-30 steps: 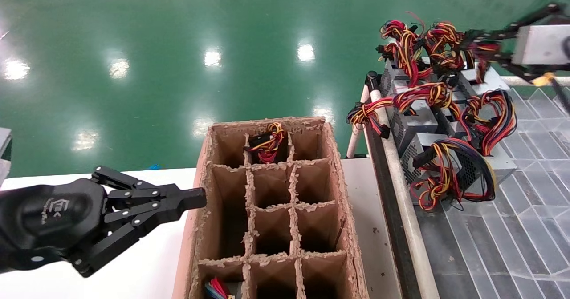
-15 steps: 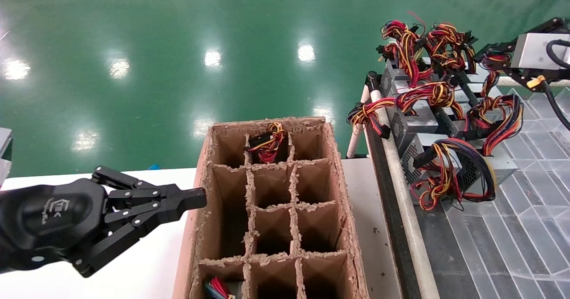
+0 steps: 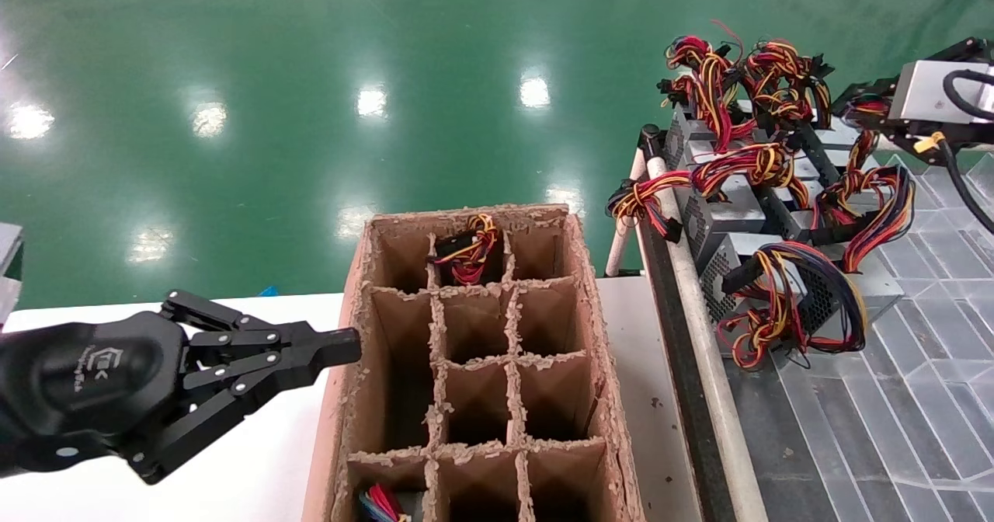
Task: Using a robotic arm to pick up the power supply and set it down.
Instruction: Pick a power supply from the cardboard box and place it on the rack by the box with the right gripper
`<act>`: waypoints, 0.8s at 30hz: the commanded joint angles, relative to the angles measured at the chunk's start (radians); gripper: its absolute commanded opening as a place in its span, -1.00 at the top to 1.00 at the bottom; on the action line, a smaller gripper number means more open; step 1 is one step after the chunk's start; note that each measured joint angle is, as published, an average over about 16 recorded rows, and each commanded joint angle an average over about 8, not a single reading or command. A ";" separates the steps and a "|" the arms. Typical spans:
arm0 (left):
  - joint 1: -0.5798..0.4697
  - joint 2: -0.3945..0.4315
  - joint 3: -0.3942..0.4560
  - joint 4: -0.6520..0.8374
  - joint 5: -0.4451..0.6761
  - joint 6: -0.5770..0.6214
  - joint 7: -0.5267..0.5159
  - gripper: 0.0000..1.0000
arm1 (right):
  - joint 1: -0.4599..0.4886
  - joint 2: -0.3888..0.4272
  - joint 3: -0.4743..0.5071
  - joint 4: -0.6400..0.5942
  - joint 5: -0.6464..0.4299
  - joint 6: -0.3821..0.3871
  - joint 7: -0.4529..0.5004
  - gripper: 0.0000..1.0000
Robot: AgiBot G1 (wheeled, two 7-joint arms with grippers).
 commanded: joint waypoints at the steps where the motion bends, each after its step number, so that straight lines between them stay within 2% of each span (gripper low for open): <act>1: 0.000 0.000 0.000 0.000 0.000 0.000 0.000 1.00 | 0.001 -0.002 0.001 -0.007 0.003 -0.001 -0.003 -1.00; 6: 0.000 0.000 0.000 0.000 0.000 0.000 0.000 1.00 | 0.008 -0.008 0.003 0.015 0.008 -0.014 0.025 -1.00; 11: 0.000 0.000 0.000 0.000 0.000 0.000 0.000 1.00 | 0.021 -0.009 -0.006 0.075 -0.009 -0.048 0.116 -1.00; 16: 0.000 0.000 0.000 0.000 0.000 0.000 0.000 1.00 | 0.024 0.000 -0.009 0.172 -0.018 -0.085 0.219 -1.00; 24: 0.000 0.000 0.000 0.000 0.000 0.000 0.000 1.00 | -0.019 0.025 0.013 0.350 0.032 -0.124 0.346 -1.00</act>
